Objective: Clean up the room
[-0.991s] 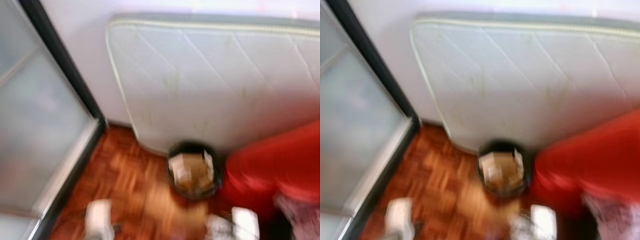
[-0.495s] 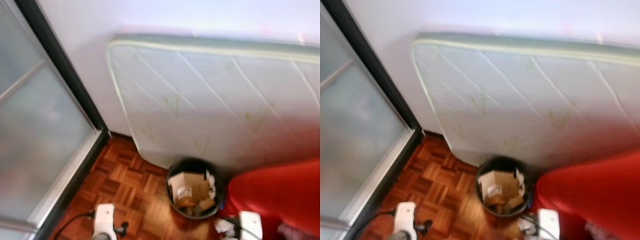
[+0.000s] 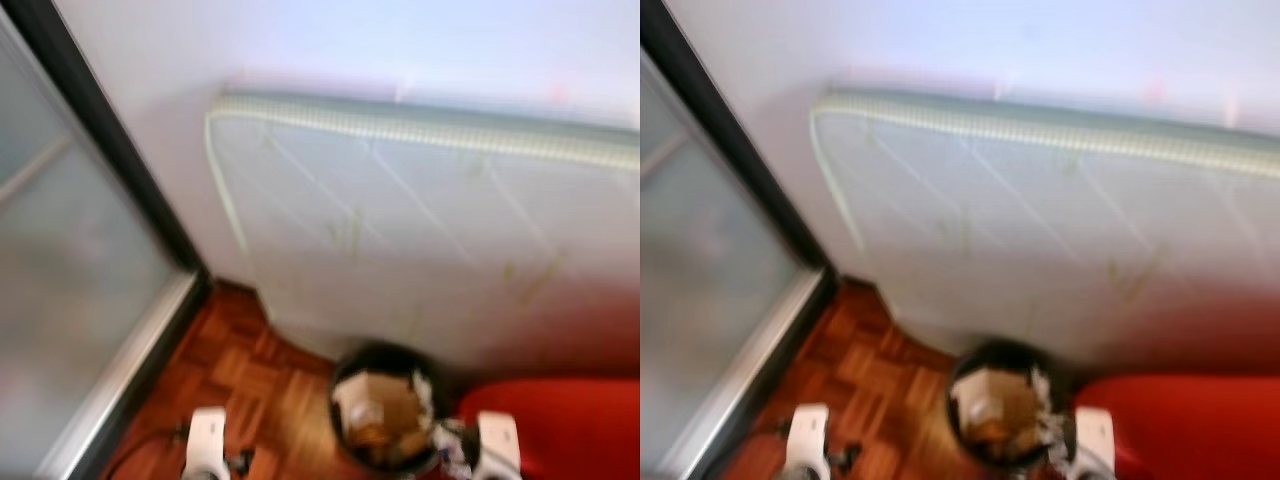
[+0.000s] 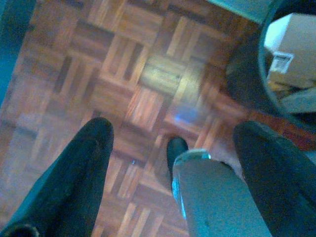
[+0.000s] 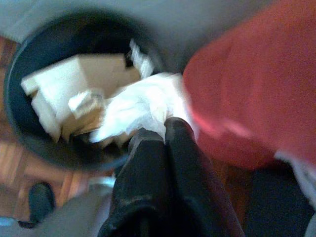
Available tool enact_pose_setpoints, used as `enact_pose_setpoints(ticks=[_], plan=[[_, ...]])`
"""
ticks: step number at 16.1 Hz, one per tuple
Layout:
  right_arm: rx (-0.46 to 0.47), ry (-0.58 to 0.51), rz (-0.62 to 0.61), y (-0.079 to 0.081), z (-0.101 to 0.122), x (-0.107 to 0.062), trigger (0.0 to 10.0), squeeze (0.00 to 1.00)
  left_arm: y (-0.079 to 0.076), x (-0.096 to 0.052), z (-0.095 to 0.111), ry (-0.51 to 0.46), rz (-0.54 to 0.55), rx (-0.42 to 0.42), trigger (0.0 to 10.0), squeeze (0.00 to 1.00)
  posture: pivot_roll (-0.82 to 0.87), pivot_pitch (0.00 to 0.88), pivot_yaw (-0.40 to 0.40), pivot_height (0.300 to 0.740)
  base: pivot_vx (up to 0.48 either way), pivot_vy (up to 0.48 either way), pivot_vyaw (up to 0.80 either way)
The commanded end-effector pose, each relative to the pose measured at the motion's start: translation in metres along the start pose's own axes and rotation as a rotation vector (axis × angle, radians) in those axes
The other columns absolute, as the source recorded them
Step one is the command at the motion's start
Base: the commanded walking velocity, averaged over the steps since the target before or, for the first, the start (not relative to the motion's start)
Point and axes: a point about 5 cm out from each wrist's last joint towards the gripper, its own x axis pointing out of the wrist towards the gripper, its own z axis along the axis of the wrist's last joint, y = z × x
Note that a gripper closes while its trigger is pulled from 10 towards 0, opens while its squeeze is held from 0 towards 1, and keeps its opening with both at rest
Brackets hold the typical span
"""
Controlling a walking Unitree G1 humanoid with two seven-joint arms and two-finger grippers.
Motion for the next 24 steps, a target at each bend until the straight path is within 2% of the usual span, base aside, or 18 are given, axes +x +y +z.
enact_pose_setpoints(ticks=[1,7,15,16,18,24], plan=[[0.022,0.04,0.017,0.01,-0.013,-0.003,10.0,0.0,0.012,-0.004,-0.01,0.033,0.031,0.011,10.0,0.0,-0.06,0.185,0.038,0.74,0.0,0.0,0.0],[0.056,-0.012,0.02,0.01,-0.009,-0.003,10.0,0.0,0.006,-0.002,-0.006,0.016,0.021,0.002,10.0,0.0,-0.06,0.189,0.038,0.74,0.0,0.0,0.0],[0.061,-0.124,0.11,0.015,0.002,-0.004,10.0,0.0,0.002,0.002,0.013,-0.065,0.021,0.007,10.0,0.0,-0.07,0.192,0.039,0.74,0.0,0.0,0.0],[0.068,-0.154,0.137,0.017,0.004,-0.005,10.0,0.0,0.004,0.003,0.029,-0.139,0.021,0.01,10.0,0.0,-0.07,0.191,0.041,0.74,0.0,0.0,0.0],[0.079,-0.183,0.162,0.018,0.006,-0.006,10.0,0.0,0.002,0.005,0.049,-0.221,0.018,0.004,10.0,0.0,-0.07,0.185,0.045,0.74,0.0,0.0,0.0],[0.127,-0.249,0.156,0.017,0.009,-0.008,10.0,0.0,-0.009,0.005,0.07,-0.325,-0.007,0.009,10.0,0.0,-0.07,0.171,0.052,0.74,0.0,0.0,0.0]])
